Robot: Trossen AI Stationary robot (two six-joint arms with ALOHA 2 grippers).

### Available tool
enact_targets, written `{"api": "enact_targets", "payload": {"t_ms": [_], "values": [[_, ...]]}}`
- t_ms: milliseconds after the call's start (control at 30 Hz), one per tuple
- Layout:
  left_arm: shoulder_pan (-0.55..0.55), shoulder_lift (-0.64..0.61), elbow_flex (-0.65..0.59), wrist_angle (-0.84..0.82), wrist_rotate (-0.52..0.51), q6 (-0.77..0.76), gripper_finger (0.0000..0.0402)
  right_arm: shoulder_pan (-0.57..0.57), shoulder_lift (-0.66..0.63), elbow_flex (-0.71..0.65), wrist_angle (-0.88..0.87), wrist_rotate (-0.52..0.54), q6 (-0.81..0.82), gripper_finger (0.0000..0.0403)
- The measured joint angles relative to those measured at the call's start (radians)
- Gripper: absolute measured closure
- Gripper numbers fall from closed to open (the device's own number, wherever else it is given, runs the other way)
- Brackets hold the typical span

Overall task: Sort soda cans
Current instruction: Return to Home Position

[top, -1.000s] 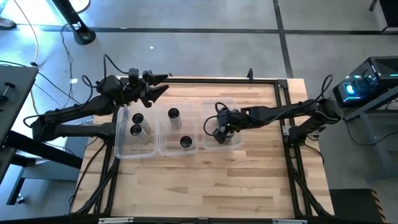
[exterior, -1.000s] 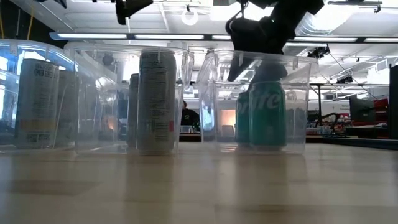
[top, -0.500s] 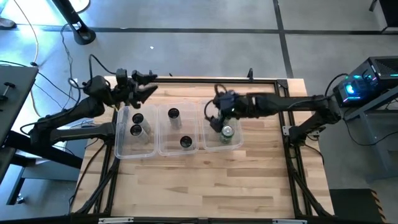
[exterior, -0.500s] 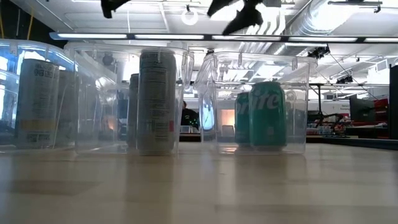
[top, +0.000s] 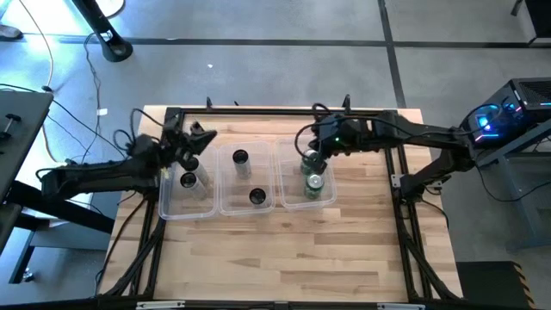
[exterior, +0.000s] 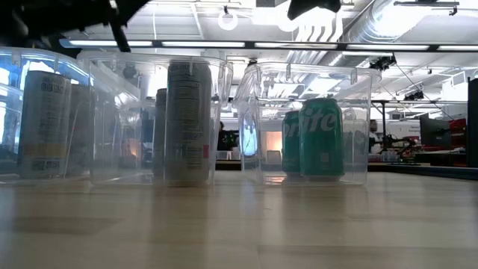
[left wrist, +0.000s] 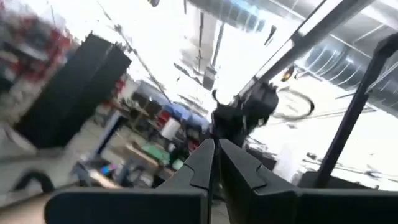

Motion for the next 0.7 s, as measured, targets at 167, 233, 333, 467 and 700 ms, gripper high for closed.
{"api": "enact_targets", "payload": {"t_ms": [167,233,333,467,700], "values": [[-0.074,0.018,-0.049,0.05,-0.008,-0.028,0.0399,-0.005,-0.037,0.0,-0.036,0.038,0.069,0.0399],[-0.102,0.018,-0.049,0.035,-0.024,-0.016,0.0399,-0.005,-0.054,0.0,-0.052,0.061,0.093,0.0397],[-0.14,0.019,-0.049,-0.019,-0.054,-0.003,0.0401,-0.006,-0.073,0.0,-0.087,0.091,0.129,0.0401],[-0.193,0.019,-0.058,-0.063,-0.086,0.03,0.0401,-0.006,-0.094,0.0,-0.133,0.106,0.16,0.0402],[-0.258,0.014,-0.198,0.238,-0.124,0.048,0.0401,-0.006,-0.13,0.0,-0.165,0.109,0.197,0.0402]]}}
